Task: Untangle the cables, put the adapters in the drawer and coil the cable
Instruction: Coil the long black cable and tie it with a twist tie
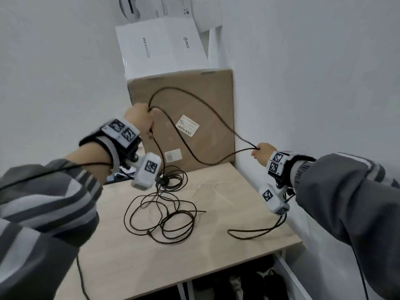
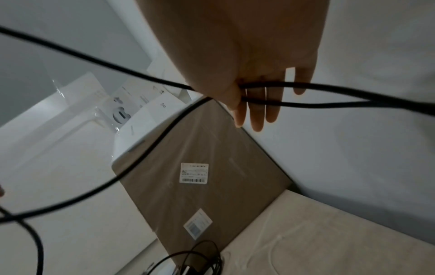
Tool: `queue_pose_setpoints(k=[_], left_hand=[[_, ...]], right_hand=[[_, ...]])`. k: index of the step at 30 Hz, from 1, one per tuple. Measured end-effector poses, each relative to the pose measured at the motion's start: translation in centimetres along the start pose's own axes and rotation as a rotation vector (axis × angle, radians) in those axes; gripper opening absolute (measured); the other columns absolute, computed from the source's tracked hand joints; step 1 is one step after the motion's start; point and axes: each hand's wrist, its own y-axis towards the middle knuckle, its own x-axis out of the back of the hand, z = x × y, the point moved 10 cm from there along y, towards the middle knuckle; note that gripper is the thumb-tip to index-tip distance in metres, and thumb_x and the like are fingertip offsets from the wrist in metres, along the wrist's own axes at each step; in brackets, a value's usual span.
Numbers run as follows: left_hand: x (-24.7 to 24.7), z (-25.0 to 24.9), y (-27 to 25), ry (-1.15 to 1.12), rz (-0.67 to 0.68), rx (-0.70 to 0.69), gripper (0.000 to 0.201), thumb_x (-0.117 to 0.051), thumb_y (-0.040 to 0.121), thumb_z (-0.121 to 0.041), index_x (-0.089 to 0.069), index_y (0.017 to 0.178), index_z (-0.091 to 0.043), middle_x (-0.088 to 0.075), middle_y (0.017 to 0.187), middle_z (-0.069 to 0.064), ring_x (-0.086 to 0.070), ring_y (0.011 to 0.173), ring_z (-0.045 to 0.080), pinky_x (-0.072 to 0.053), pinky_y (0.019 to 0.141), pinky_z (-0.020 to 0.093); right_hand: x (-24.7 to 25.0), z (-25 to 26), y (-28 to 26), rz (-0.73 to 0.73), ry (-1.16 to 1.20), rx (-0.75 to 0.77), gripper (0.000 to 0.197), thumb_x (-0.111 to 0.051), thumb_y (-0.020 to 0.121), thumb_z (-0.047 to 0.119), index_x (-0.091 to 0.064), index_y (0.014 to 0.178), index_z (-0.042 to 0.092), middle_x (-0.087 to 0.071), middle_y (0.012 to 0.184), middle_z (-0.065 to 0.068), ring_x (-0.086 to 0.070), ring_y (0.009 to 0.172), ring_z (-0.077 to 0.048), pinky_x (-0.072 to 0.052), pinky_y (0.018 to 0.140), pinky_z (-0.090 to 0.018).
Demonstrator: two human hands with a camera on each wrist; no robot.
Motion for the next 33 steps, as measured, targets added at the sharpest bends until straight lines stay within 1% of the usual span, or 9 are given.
queue_pose_setpoints(k=[4,8,12,15,19,21,23,27,33], left_hand=[[-5.3,1.3,-1.9,0.312,0.192,0.045,0.048,-0.038,0.101,-0.035,-0.062,0.096,0.007,-0.067,0.097,0.025,-0.066,0.091,0.039,-0.051,0.077,0.038],[-8.4,2.6,-2.1,0.521,0.288,0.041,0.045,-0.039,0.101,-0.035,-0.063,0.092,0.002,-0.067,0.101,0.019,-0.058,0.082,0.031,-0.041,0.069,0.031],[-11.3,1.0,-2.6,0.53,0.349,-0.021,0.04,-0.039,0.101,-0.035,-0.059,0.086,-0.004,-0.059,0.087,0.012,-0.057,0.083,0.029,-0.038,0.069,0.03],[-12.8,-1.8,-3.5,0.49,0.358,-0.139,0.037,-0.043,0.099,-0.036,-0.061,0.093,-0.005,-0.062,0.088,0.012,-0.058,0.08,0.027,-0.039,0.066,0.03],[-12.0,-3.3,-4.5,0.443,0.278,-0.256,0.034,-0.048,0.096,-0.033,-0.062,0.079,-0.007,-0.055,0.067,0.005,-0.052,0.067,0.023,-0.033,0.052,0.029],[-10.7,-2.1,-4.7,0.374,0.211,-0.239,0.026,-0.053,0.093,-0.029,-0.059,0.075,-0.011,-0.052,0.063,0.003,-0.049,0.064,0.022,-0.031,0.049,0.027],[-9.7,0.4,-4.9,0.284,0.168,-0.166,0.022,-0.053,0.092,-0.025,-0.06,0.077,-0.011,-0.056,0.067,0.005,-0.052,0.065,0.023,-0.035,0.052,0.028],[-11.5,7.5,-5.7,0.08,0.284,0.016,0.033,-0.049,0.097,-0.026,-0.058,0.067,-0.014,-0.062,0.062,-0.005,-0.054,0.056,0.013,-0.04,0.05,0.021],[-13.4,16.4,-7.4,0.319,0.402,0.207,0.035,-0.042,0.099,-0.023,-0.058,0.072,-0.008,-0.065,0.077,0.007,-0.06,0.055,0.017,-0.042,0.044,0.019]], right_hand=[[-2.7,-0.7,-0.7,0.142,-0.28,0.046,0.025,-0.051,0.093,0.013,-0.066,0.111,0.004,-0.065,0.115,-0.013,-0.061,0.099,-0.03,-0.046,0.081,-0.031],[-2.5,3.3,-2.8,0.183,-0.26,0.179,0.038,-0.044,0.094,0.006,-0.053,0.131,0.006,-0.049,0.14,-0.013,-0.045,0.13,-0.027,-0.034,0.103,-0.028],[-0.7,12.5,-7.1,0.143,-0.041,0.489,0.059,-0.062,0.091,0.027,-0.037,0.142,0.011,-0.04,0.148,-0.006,-0.038,0.135,-0.021,-0.03,0.105,-0.027],[-3.2,17.1,-9.2,0.234,-0.209,0.617,0.076,-0.068,0.086,0.027,-0.027,0.148,0.011,-0.037,0.15,-0.008,-0.038,0.136,-0.024,-0.033,0.11,-0.033],[-6.5,18.1,-9.1,0.267,-0.389,0.59,0.025,-0.052,0.094,0.011,-0.059,0.117,0.006,-0.065,0.102,-0.011,-0.063,0.091,-0.027,-0.049,0.079,-0.033],[-6.3,18.1,-8.7,0.264,-0.262,0.585,0.022,-0.045,0.097,0.011,-0.067,0.102,0.006,-0.056,0.073,0.001,-0.054,0.064,-0.017,-0.043,0.058,-0.024],[-4.0,18.1,-7.6,0.132,-0.13,0.578,0.027,-0.043,0.098,0.011,-0.069,0.097,0.008,-0.048,0.071,0.009,-0.043,0.058,-0.009,-0.031,0.049,-0.011],[2.9,15.5,-3.8,-0.103,0.179,0.411,0.038,-0.041,0.095,0.008,-0.055,0.064,0.023,-0.044,0.061,0.008,-0.038,0.055,-0.005,-0.029,0.052,-0.017],[9.9,7.3,0.3,-0.247,0.563,0.069,0.036,-0.036,0.096,0.006,-0.052,0.066,0.017,-0.051,0.053,0.002,-0.044,0.036,-0.008,-0.032,0.04,-0.021]])
